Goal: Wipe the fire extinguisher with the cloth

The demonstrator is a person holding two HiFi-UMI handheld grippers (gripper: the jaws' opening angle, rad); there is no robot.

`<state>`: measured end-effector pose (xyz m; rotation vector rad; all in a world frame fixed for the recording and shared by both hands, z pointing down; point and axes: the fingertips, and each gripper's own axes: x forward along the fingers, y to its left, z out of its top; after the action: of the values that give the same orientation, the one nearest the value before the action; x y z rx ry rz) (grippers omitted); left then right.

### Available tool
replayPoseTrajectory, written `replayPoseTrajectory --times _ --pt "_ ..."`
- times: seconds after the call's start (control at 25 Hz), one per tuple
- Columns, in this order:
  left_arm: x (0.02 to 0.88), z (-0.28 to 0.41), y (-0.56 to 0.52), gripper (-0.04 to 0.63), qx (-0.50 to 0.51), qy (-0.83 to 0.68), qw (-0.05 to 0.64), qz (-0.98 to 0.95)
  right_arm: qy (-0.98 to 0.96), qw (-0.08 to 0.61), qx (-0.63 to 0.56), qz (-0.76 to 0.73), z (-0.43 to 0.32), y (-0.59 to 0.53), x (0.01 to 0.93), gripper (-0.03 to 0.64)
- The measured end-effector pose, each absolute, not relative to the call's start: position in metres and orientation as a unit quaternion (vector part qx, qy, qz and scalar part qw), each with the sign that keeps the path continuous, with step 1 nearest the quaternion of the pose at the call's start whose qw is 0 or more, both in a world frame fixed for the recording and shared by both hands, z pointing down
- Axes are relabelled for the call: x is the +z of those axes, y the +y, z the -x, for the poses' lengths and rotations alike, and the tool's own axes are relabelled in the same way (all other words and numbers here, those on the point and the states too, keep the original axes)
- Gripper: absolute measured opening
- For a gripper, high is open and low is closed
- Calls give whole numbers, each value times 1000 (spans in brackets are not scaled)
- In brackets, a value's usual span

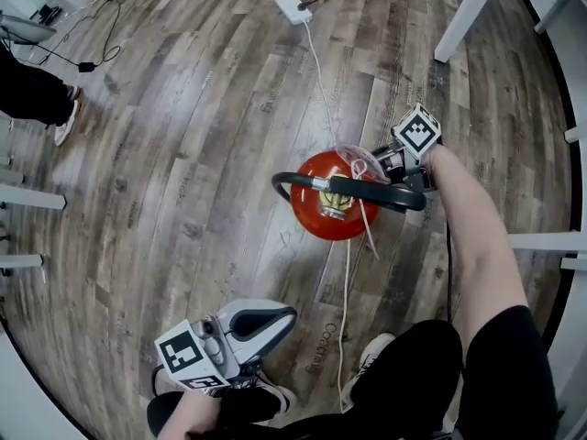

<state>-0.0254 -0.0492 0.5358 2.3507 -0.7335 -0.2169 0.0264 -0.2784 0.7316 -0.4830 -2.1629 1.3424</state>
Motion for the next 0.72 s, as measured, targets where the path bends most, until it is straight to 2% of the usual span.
replayPoseTrajectory --times 0.2,0.36,0.52,0.72 --pt "532 21 -52 -5 -95 -290 333 -892 -806 364 466 20 -44 -278 853 61" --pt "530 16 -48 -5 -95 -288 329 -894 -798 419 429 -64 -60 -267 908 60" --pt "526 11 -46 -5 -102 -283 323 -897 -811 392 428 -74 -62 -264 892 60" --pt "517 5 -51 -5 -113 -275 312 -902 -844 293 442 -84 -65 -264 822 61"
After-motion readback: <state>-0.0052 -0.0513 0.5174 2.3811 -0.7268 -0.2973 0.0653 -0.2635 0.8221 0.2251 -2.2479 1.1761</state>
